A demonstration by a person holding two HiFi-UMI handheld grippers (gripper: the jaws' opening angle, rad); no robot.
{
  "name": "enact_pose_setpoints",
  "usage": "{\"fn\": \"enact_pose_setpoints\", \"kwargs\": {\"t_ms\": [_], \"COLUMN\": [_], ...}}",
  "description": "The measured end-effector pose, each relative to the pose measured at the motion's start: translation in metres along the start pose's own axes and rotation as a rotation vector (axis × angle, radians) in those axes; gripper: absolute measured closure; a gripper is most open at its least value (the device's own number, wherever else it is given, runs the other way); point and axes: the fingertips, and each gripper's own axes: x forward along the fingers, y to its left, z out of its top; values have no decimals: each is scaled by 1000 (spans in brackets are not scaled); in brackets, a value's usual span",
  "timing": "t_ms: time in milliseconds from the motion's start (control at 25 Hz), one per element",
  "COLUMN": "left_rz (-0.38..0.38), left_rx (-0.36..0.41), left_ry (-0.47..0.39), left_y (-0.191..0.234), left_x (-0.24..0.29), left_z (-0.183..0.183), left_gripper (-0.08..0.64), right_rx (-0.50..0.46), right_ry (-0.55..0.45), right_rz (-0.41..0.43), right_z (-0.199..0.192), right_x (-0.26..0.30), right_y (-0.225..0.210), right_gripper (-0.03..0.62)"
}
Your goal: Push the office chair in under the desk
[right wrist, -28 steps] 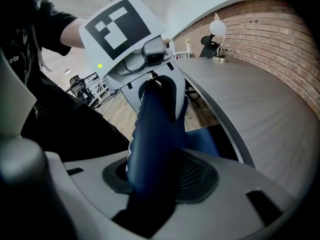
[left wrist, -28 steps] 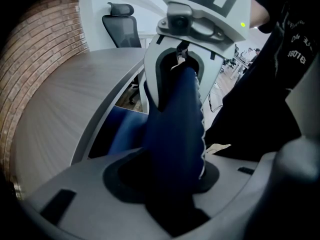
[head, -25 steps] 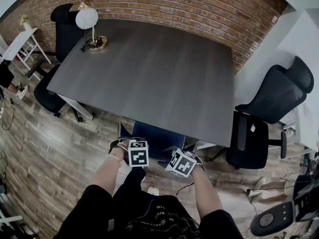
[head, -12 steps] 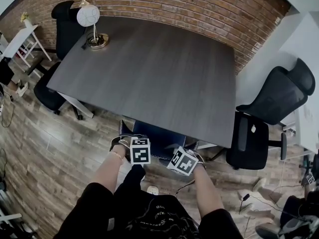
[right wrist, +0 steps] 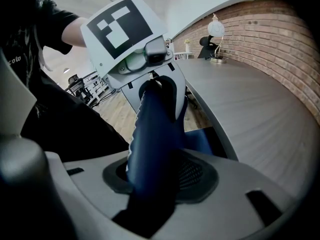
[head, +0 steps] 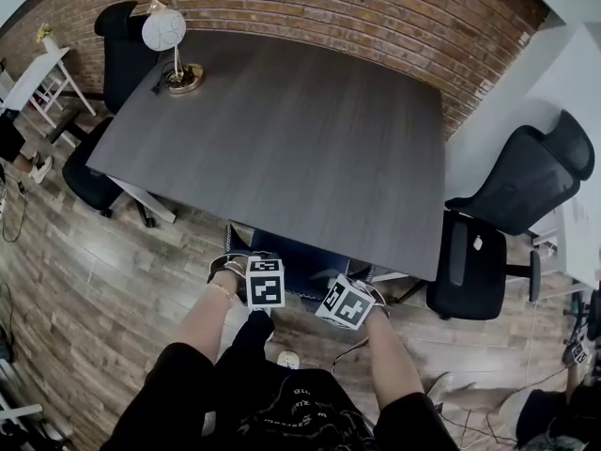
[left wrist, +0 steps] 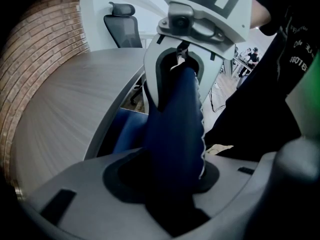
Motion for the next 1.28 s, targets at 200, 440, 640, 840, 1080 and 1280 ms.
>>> {"fn": "enact_pose_setpoints", "kwargs": {"t_ms": [200,440,640,840,1080,1280], "left_rz": [11,14,12,14,30,34], "left_rx": [2,3,4,4,9,9], "left_ry": [-4,-4,-2,-4,-7,-9], "left_y": [6,11,14,18,26,31], "left_x": [-2,-1,-2,-2,-4,-4], "left_z": [1,2,3,5,7,5], "left_gripper": [383,383,383,383,383,383], "right_rx": [-5,-9,-10,-15,-20,-27], "right_ry": [1,-1,-4,-8,-12,-8], "right_rz": [-5,-4,-9,-11,-19,-18], "right_z": [2,2,3,4,5,8], "right_x": [0,-1,-3,-4,-5,-4], "right_y": [-5,-10,-13,-18,-24,-29], "right_gripper": [426,427,428,428,428,431]}}
